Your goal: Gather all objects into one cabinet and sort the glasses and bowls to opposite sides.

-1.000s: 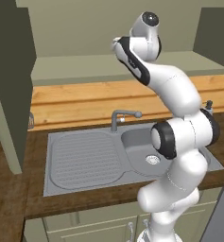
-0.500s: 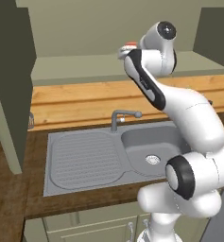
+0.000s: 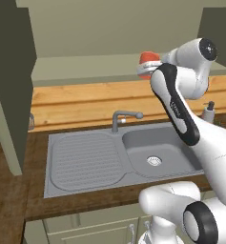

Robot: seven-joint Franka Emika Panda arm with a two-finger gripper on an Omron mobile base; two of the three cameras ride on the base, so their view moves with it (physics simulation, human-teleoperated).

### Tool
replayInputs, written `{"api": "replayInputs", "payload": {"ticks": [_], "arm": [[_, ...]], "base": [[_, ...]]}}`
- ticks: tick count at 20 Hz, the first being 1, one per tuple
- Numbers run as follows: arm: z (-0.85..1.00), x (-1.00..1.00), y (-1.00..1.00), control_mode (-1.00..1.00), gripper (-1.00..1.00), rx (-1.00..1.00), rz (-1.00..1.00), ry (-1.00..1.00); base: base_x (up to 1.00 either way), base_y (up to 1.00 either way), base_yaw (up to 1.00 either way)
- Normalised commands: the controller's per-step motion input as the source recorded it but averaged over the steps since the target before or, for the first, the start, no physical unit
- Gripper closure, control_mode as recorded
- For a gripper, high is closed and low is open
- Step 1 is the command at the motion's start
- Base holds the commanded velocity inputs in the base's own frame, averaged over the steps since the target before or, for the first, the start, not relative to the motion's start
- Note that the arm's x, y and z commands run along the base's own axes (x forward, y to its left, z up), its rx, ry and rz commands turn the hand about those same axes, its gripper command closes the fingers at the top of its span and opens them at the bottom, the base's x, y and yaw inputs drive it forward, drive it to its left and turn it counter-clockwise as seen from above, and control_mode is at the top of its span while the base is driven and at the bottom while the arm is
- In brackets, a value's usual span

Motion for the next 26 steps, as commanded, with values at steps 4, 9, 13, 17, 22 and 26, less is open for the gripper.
{"api": "replayInputs", "payload": {"ticks": [4,9,13,17,22,26], "arm": [[0.07,-1.0,-0.13,-1.0,1.0,0.0,0.11,0.0],[0.23,-1.0,-0.18,-1.0,1.0,0.0,0.01,-0.04],[0.27,-0.77,-0.27,-1.0,1.0,0.0,0.0,-0.09],[0.0,-0.03,-0.03,-1.0,1.0,0.0,-0.01,-0.02],[0.0,0.0,0.0,1.0,1.0,0.0,0.0,0.0],[0.0,0.0,0.0,1.0,1.0,0.0,0.0,0.0]], "base": [[0.0,0.0,0.0],[0.0,0.0,0.0],[0.0,0.0,0.0],[0.0,0.0,0.0],[-0.02,0.0,0.0],[-0.76,0.0,0.0]]}}
